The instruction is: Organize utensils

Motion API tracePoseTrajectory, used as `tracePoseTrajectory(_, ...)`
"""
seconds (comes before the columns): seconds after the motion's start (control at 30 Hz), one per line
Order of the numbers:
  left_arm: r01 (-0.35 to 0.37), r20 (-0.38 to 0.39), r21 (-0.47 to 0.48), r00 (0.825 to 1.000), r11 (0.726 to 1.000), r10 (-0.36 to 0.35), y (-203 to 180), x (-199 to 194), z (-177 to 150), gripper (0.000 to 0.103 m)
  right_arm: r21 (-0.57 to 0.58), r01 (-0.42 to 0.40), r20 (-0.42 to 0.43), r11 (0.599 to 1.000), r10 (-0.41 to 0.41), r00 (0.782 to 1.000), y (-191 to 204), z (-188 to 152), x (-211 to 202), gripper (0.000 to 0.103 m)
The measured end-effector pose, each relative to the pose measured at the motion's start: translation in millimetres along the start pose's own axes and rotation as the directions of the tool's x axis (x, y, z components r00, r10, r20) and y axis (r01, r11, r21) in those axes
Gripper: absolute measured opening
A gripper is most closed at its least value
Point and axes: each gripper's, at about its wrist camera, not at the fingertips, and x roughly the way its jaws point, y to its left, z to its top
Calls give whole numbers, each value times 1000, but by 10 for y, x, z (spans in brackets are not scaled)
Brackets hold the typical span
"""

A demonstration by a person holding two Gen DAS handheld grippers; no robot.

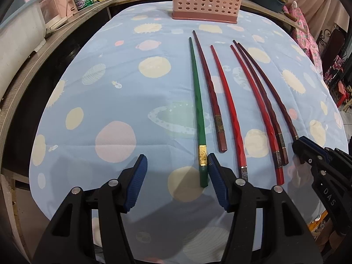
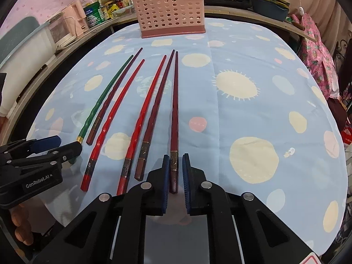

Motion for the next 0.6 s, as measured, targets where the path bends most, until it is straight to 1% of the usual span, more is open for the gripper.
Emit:
tracePoseTrajectory(0.1,0,3,-4,1000,1000,0,14,-7,-5,50,10,-2,0,1000,2,1000,-30,-15,-11,7)
tracePoseTrajectory(0.17,3,6,-6,1000,1000,-3,29,-18,-9,40,18,-3,0,1000,3,1000,-49,-21,-20,7)
tracePoseTrajectory(0.2,6,6,-8,1000,1000,-6,40,-22,-9,38,20,-3,0,1000,3,1000,-56,-25,-23,7)
tracePoseTrajectory(0.23,12,5,-12,1000,1000,-12,55,-27,-11,33,22,-3,-1,1000,3,1000,-63,-30,-28,7)
tracePoseTrajectory(0.33,25,1,-21,1000,999,-25,88,-40,-17,24,27,-3,-1,1000,3,1000,-80,-39,-39,7)
tracePoseTrajectory(0.4,31,-1,-24,1000,999,-31,103,-46,-23,18,32,-3,-2,999,3,1000,-94,-45,-47,7)
tracePoseTrajectory(0.43,36,-3,-26,999,999,-36,112,-47,-23,12,36,-4,-1,999,4,1000,-106,-48,-52,7)
tracePoseTrajectory(0.47,42,-6,-29,999,999,-42,121,-46,-21,9,39,-4,-1,999,4,1000,-116,-49,-60,7)
tracePoseTrajectory(0.6,65,-12,-48,998,997,-65,164,-71,-9,9,55,-8,9,998,7,1000,-165,-33,-115,7)
